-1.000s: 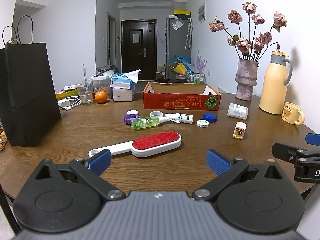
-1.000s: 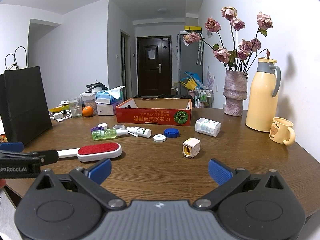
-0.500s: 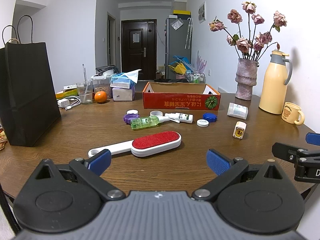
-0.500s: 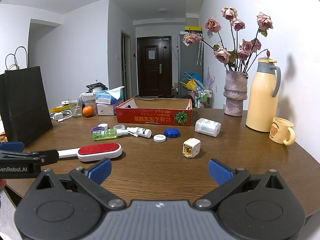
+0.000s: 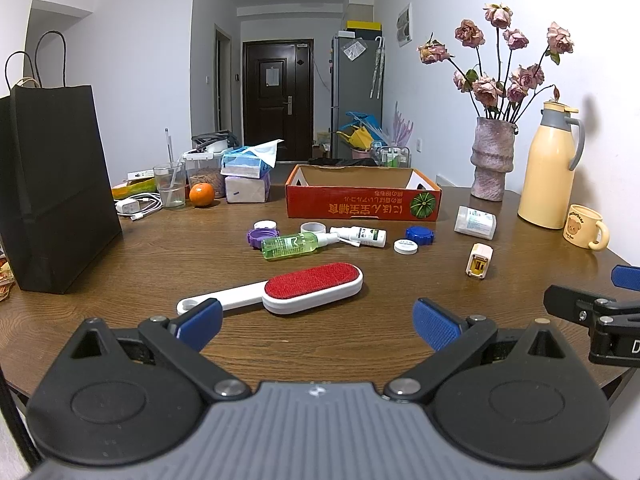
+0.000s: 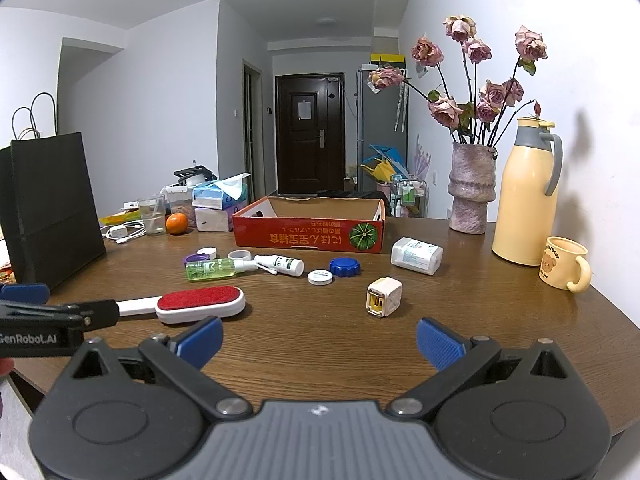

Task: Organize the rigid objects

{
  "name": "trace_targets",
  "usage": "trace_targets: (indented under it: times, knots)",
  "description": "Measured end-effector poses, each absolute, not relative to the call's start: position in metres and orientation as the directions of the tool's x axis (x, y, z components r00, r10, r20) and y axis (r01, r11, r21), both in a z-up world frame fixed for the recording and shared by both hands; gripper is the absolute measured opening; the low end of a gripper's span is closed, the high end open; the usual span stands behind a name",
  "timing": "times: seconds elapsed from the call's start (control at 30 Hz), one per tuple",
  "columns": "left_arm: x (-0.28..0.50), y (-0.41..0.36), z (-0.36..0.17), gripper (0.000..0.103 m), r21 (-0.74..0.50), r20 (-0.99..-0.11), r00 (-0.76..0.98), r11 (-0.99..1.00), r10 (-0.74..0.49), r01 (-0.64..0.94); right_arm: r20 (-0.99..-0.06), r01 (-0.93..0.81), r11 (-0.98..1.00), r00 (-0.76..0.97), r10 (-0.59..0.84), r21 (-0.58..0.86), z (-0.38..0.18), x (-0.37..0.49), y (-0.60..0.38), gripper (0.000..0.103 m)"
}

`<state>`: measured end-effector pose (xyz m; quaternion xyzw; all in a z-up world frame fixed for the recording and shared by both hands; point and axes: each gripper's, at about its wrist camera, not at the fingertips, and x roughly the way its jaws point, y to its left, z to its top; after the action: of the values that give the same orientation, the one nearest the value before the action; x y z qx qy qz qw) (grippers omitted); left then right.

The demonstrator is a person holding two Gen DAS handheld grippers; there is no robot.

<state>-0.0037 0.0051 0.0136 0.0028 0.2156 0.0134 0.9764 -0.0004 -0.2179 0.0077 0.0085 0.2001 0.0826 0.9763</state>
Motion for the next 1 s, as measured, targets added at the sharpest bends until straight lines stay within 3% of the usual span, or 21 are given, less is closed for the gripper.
trace_targets:
  times: [1.0]
  knots:
    - [0.024,0.012,0.004,0.103,0.012,-0.446,0.894,0.999,0.04,-0.039,-0.417,-0.155,0.987,0.894,0.162,0.053,0.004,0.023,-0.216,0.103]
